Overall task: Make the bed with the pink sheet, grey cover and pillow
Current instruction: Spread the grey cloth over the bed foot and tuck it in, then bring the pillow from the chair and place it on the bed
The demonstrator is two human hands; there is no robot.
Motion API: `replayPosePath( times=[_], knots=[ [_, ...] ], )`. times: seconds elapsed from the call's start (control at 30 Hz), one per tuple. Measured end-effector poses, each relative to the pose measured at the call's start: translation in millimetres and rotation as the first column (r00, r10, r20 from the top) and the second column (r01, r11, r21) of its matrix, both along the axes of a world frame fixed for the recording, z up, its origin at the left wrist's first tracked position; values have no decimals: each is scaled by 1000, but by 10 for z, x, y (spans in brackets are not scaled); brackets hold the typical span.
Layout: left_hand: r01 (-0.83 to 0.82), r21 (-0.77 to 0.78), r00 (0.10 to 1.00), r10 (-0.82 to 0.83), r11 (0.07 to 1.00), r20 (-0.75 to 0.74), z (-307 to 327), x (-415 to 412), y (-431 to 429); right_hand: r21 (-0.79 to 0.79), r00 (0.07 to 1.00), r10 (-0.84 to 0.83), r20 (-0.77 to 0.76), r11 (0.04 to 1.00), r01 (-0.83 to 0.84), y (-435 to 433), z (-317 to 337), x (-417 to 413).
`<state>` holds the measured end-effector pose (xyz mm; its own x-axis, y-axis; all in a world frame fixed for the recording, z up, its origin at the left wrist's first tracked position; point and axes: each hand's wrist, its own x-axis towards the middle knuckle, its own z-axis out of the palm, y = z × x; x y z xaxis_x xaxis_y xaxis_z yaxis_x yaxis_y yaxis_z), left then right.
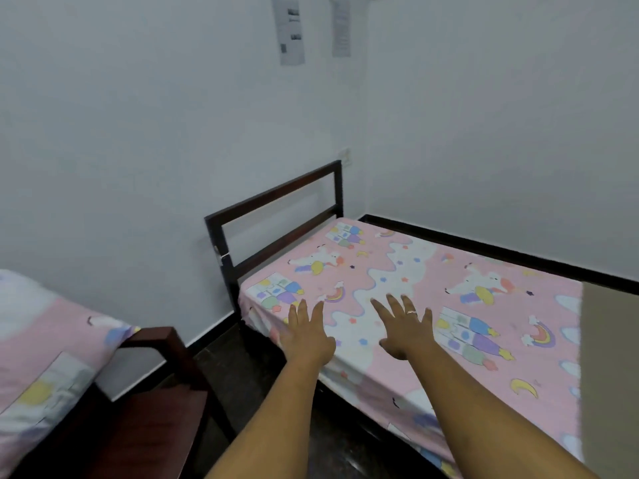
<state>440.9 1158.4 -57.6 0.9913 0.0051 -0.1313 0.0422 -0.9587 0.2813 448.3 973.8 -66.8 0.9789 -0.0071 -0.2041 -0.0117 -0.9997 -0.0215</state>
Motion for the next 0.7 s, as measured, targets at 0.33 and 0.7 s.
replayPosePath(
  times=[0.33, 0.7],
  knots=[
    [-252, -94, 967, 254, 963, 4, 15, -110, 1059, 5, 975, 221, -18, 975, -221, 1079, 84, 200],
    [-456, -32, 890, 456, 889, -9, -173, -373, 3261, 38, 895, 441, -60, 897, -440, 3345, -37, 431]
  ],
)
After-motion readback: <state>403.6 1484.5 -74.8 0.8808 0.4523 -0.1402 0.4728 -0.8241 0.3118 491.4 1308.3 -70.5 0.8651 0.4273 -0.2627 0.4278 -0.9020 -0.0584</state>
